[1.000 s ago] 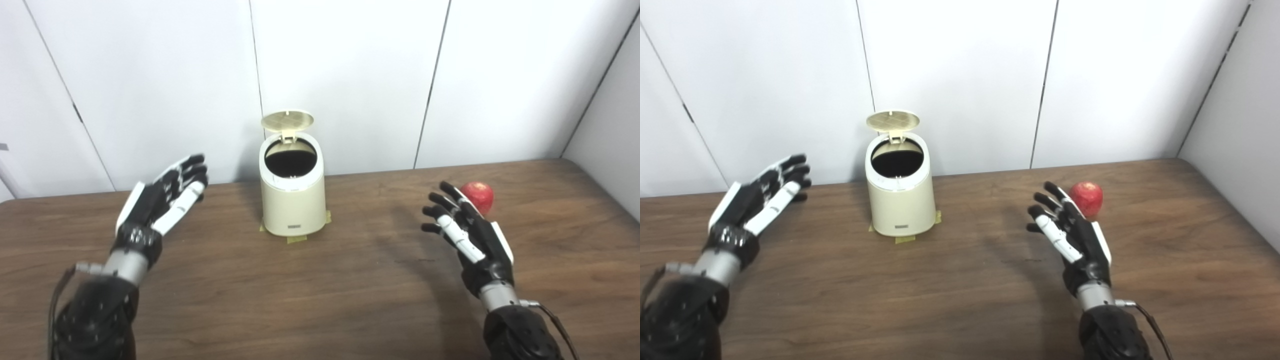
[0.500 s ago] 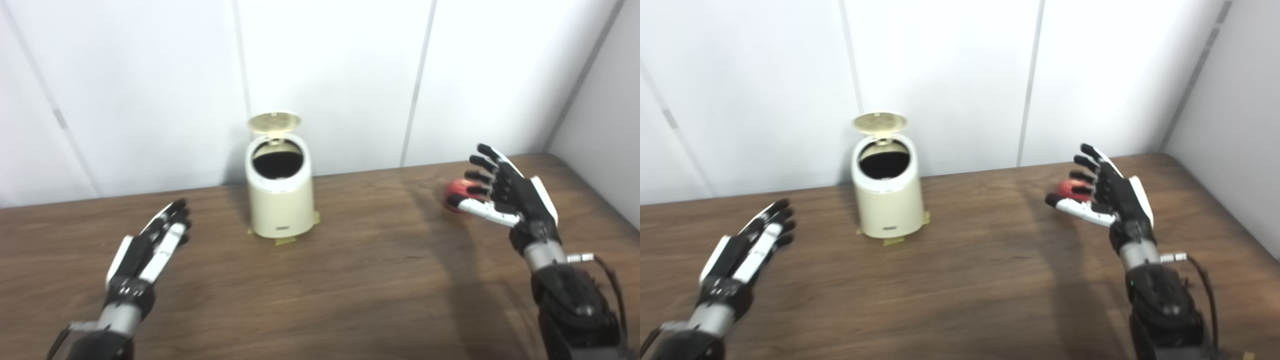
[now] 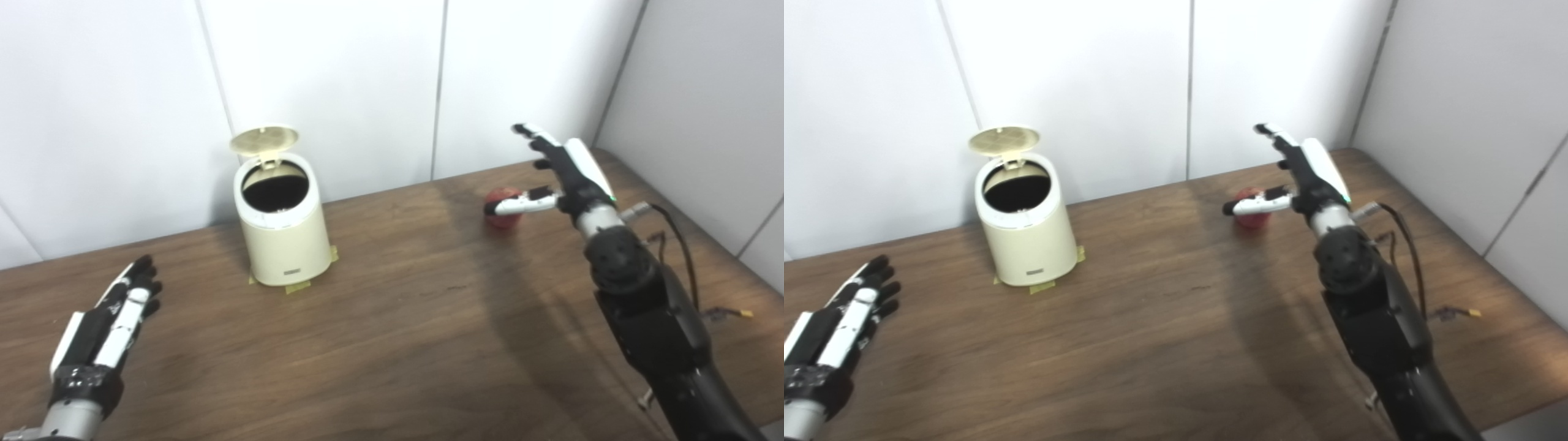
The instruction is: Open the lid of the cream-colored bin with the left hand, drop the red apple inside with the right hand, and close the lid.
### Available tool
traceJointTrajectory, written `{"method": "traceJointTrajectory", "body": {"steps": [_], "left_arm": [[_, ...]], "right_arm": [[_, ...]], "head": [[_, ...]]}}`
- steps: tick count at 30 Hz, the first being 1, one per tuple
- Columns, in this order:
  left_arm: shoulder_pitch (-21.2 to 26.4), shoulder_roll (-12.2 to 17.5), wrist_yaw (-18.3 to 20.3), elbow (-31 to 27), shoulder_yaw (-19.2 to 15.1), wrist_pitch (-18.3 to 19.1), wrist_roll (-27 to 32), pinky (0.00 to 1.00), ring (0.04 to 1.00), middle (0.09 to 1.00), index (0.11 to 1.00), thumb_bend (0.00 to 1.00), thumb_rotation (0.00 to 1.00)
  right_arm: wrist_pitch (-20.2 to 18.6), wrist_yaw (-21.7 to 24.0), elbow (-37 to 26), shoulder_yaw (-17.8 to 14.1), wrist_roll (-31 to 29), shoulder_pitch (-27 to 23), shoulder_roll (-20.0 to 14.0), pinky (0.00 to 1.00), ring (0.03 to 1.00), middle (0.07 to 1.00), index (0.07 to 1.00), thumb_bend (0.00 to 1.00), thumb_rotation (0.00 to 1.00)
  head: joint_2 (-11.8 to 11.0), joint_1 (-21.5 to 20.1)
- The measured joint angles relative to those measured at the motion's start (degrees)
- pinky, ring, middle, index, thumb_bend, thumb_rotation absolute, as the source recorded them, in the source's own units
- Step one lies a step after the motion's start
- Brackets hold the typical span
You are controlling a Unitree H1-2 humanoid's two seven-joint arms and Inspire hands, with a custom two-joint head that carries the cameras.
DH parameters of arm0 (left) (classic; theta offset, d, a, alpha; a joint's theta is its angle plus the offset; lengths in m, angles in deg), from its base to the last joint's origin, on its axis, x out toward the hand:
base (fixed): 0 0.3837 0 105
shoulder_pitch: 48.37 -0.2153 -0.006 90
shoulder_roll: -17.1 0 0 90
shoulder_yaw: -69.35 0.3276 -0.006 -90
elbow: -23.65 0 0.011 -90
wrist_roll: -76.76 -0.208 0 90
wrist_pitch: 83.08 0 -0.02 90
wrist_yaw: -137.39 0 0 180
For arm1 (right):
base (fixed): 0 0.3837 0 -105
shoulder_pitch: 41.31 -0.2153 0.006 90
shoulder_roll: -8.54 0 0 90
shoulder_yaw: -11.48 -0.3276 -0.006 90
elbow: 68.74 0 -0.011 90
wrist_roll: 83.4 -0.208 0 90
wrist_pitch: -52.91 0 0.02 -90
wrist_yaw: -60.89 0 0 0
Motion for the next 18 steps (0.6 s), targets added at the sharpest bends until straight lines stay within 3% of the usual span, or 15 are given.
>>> {"method": "traceJointTrajectory", "body": {"steps": [5, 18], "left_arm": [[-0.04, 0.92, 0.02, -1.92, 0.23, 1.7, 0.57, 0.95, 0.934, 0.953, 0.955, 0.4, 0.73], [-0.14, 3.46, -0.51, -4.33, 0.97, 3.81, 1.34, 0.94, 0.912, 0.945, 0.941, 0.34, 0.73]], "right_arm": [[-0.01, 2.01, 5.17, 2.38, 2.22, -3.05, -0.62, 0.68, 0.828, 0.881, 0.86, 0.96, 0.14], [0.1, 4.02, 18.55, 8.39, 5.11, -10.1, -2.39, 0.71, 0.852, 0.873, 0.83, 0.97, 0.08]], "head": [[0.26, -0.18], [0.7, -1.23]]}}
